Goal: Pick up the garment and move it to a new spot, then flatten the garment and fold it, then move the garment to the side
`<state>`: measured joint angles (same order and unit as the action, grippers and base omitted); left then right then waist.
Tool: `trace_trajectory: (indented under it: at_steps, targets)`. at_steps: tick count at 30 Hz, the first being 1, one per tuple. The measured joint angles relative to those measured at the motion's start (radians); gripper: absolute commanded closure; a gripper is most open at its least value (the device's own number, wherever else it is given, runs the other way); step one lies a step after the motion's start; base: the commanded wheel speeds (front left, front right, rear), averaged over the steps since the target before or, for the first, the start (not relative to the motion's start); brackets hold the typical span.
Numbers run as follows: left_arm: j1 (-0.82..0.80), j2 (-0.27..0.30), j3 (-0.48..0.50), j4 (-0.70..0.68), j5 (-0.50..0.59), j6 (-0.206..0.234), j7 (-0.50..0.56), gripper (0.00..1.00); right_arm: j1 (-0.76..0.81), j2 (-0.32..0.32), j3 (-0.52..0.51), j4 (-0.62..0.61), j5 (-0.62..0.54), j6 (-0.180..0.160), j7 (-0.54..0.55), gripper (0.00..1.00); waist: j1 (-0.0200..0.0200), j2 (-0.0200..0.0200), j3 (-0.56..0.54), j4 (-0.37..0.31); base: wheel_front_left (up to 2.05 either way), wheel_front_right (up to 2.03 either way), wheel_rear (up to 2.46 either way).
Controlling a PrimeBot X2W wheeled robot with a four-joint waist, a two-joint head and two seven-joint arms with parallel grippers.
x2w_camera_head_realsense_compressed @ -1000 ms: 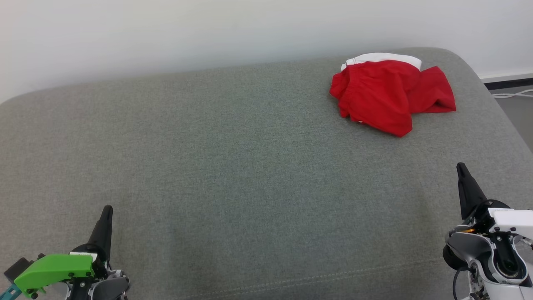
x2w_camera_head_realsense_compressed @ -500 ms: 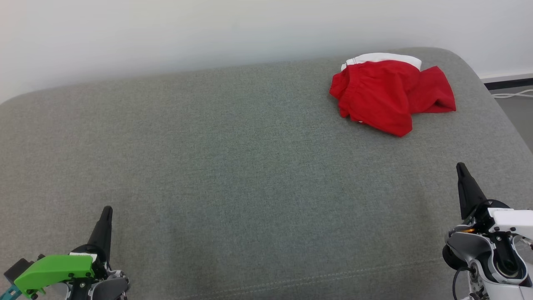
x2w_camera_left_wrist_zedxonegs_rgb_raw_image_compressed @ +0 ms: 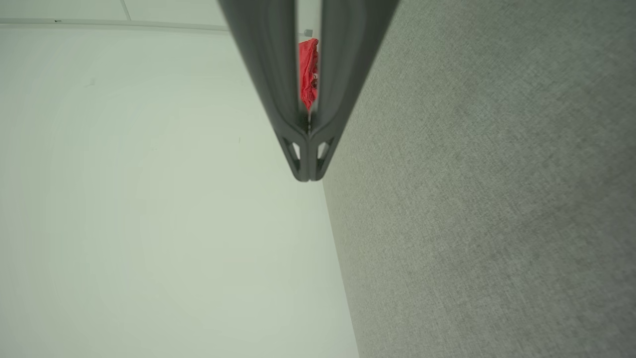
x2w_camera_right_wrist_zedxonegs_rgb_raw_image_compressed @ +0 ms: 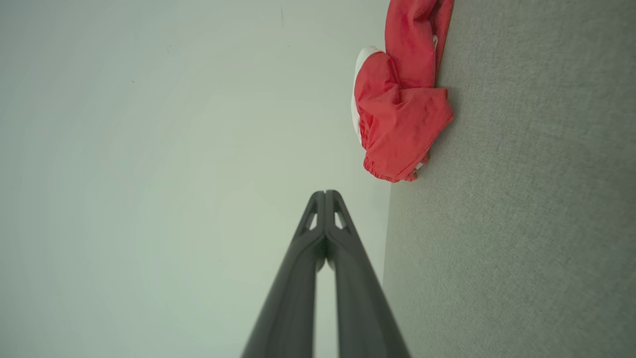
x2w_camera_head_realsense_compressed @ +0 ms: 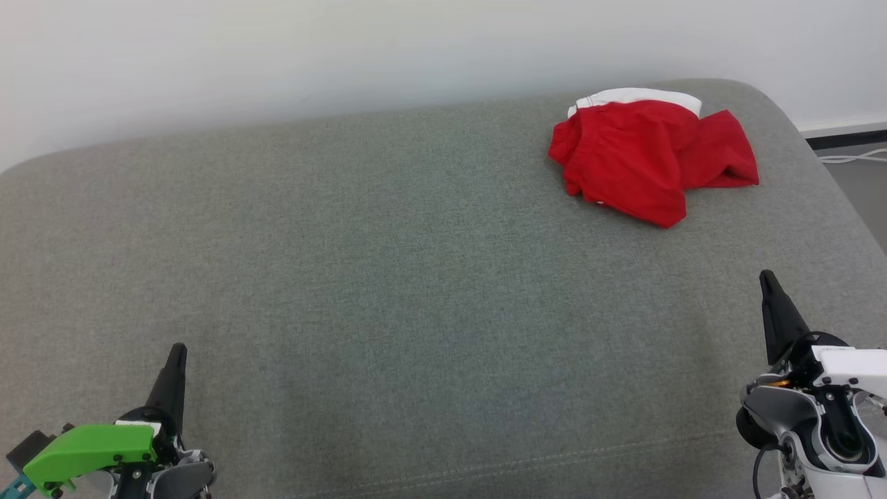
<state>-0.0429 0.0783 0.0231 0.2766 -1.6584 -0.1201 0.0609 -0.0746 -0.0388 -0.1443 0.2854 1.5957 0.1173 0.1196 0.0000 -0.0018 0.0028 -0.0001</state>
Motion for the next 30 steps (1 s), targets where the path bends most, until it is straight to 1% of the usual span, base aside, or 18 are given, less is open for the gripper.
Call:
trace_trajectory:
  at_steps: [30]
  targets:
    - [-0.001,-0.001,0.002,0.002,0.000,-0.003,0.000,1.00,0.000,0.000,0.002,-0.002,0.000,0.000,0.000,1.00,0.0001,0.0000,0.000,0.000,0.00,0.00,0.00]
